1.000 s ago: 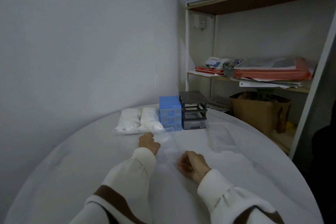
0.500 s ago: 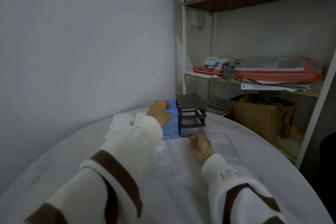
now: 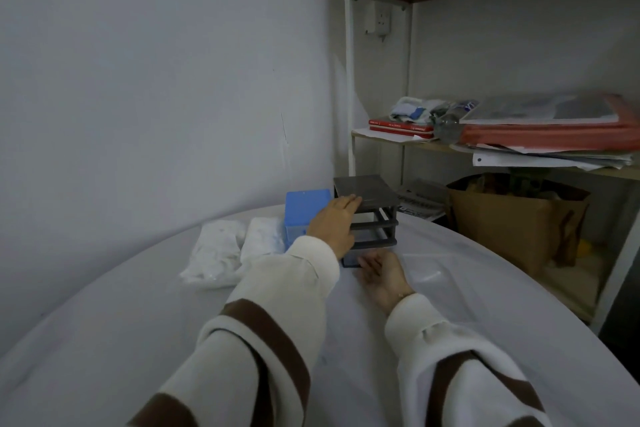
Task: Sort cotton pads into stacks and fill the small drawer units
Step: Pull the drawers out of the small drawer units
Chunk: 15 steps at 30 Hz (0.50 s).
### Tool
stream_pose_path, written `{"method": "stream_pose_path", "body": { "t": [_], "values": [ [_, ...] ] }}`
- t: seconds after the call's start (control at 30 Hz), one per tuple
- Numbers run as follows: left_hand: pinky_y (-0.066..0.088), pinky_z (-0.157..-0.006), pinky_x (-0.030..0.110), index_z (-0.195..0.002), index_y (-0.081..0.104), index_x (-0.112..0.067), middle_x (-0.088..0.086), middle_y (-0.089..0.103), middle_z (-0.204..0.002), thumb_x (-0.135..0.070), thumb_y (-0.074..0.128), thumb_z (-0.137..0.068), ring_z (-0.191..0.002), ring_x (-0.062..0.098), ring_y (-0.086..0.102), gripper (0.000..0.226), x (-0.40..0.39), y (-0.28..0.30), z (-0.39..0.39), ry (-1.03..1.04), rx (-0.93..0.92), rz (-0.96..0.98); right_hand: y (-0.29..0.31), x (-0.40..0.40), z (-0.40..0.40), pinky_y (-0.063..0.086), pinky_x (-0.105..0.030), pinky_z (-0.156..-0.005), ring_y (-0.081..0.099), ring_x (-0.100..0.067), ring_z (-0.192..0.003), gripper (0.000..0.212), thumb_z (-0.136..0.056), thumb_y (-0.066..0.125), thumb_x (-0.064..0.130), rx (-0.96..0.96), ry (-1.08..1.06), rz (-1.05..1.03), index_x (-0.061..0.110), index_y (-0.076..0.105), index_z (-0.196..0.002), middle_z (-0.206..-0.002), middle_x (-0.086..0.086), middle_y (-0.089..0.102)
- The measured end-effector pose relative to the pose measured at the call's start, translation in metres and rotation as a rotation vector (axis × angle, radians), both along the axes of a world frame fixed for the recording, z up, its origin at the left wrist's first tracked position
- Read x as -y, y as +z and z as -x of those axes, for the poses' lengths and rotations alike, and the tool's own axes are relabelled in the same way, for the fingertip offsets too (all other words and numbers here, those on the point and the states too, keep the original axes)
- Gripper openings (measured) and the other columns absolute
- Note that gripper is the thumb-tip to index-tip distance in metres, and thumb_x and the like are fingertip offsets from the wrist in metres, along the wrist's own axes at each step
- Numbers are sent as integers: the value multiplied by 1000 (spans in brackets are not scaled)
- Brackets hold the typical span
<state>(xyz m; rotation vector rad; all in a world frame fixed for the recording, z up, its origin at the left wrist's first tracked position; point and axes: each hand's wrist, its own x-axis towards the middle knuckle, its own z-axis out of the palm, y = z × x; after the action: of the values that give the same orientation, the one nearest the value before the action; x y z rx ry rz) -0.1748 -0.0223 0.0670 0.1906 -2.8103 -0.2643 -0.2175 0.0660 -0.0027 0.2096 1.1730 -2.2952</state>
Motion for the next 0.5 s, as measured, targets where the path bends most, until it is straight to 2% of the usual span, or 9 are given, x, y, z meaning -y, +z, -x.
{"method": "stream_pose_path", "body": {
  "t": [0.13, 0.27, 0.43, 0.5],
  "values": [
    [19, -115, 32, -150, 14, -13, 3, 15, -157, 3, 46, -89, -142, 21, 19, 71, -1, 2, 2, 40, 18, 55, -1, 1, -4, 43, -23, -65, 49, -16, -67, 27, -93, 38, 2, 19, -9, 18, 10, 49, -70, -72, -9, 49],
    [8, -118, 37, -151, 11, -14, 2, 12, -158, 1, 47, -89, -143, 20, 16, 72, -5, 3, 2, 90, 60, 120, 1, -7, -16, 46, -26, -67, 50, -19, -65, 25, -94, 42, 2, 29, -1, -38, 6, 51, -72, -70, -11, 50],
    [2, -117, 43, -151, 6, -16, 0, 6, -159, -2, 47, -90, -145, 17, 10, 74, -8, 1, 1, 141, 100, 171, 1, -18, -39, 45, -37, -90, 52, -21, -63, 28, -97, 42, 6, -3, -43, -202, 0, 52, -72, -68, -13, 55],
    [1, -116, 45, -151, 4, -16, 0, 4, -159, -3, 47, -91, -146, 16, 7, 75, -10, 1, 1, 154, 115, 185, 2, -21, -47, 46, -38, -93, 53, -20, -62, 25, -98, 42, 6, 3, -48, -230, -1, 54, -78, -67, -12, 56]
  ]
}}
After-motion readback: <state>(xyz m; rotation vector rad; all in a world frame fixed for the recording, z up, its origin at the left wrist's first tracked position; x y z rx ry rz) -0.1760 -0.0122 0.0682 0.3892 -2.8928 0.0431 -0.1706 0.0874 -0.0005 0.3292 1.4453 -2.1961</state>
